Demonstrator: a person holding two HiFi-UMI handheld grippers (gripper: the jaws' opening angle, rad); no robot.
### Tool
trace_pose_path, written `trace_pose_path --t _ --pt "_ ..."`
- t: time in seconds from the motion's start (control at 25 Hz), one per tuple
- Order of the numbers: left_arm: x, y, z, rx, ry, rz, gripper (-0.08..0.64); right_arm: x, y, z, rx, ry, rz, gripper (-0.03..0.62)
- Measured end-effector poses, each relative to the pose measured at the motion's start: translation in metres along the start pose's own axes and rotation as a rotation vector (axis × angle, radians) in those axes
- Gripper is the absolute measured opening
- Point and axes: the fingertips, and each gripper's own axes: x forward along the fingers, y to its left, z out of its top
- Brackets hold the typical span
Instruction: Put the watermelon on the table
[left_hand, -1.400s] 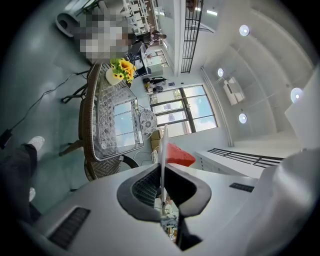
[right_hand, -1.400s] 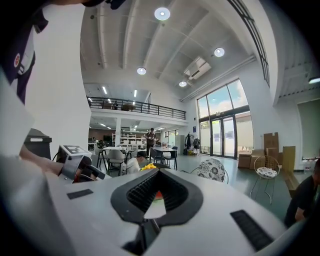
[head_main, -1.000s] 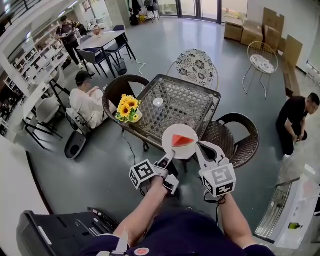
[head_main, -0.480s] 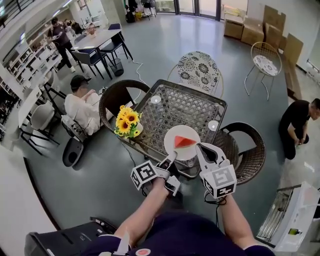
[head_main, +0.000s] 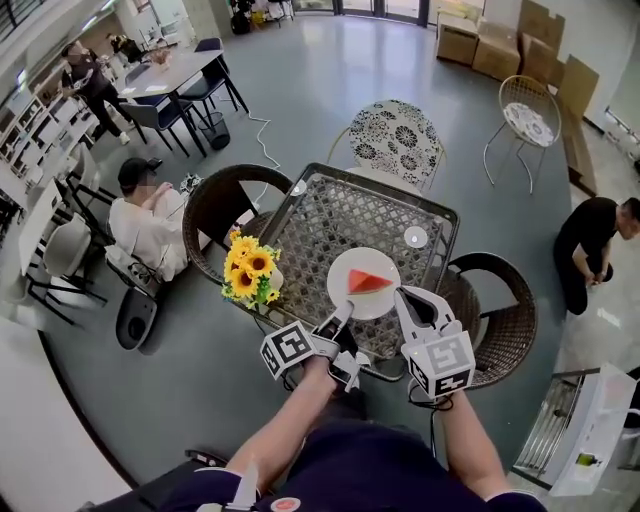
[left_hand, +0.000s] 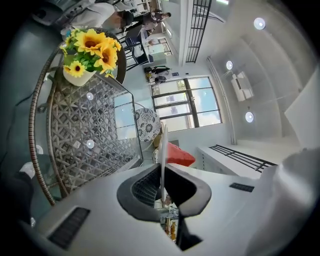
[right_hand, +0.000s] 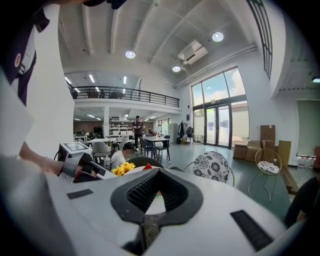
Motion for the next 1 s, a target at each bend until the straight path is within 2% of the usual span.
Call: trace_pose_path --t 0.24,0.56,1.0 --pt "0.023 0.01 0.028 -0.003 0.037 0.002 0.018 0.035 -0.012 0.002 0.015 0.029 -0.036 0.002" --pt "0.04 0.026 0.043 -0.019 0.073 0.011 0.018 0.061 -0.017 -0.011 0.035 0.077 -0.056 0.003" --pt "0.056 0.029 0.042 -0.012 0.033 0.031 0.018 0.072 -0.034 -0.014 0.027 0.075 0.01 0.003"
